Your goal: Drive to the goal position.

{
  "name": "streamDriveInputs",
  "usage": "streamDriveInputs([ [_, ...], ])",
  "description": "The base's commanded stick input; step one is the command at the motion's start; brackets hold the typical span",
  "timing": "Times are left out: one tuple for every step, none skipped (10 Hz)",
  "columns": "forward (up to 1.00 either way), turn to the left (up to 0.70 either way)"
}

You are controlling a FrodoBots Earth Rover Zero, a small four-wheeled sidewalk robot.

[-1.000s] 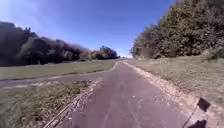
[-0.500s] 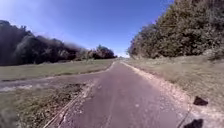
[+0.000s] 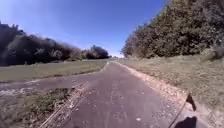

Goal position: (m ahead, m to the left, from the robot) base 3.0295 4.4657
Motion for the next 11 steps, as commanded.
streamDriveInputs([
  [0.7, 0.0],
  [0.7, -0.18],
  [0.7, -0.34],
  [0.7, -0.34],
  [0.7, -0.34],
  [0.7, -0.34],
  [0.7, -0.34],
  [0.7, -0.34],
  [0.7, -0.34],
  [0.7, -0.34],
  [0.7, -0.34],
])
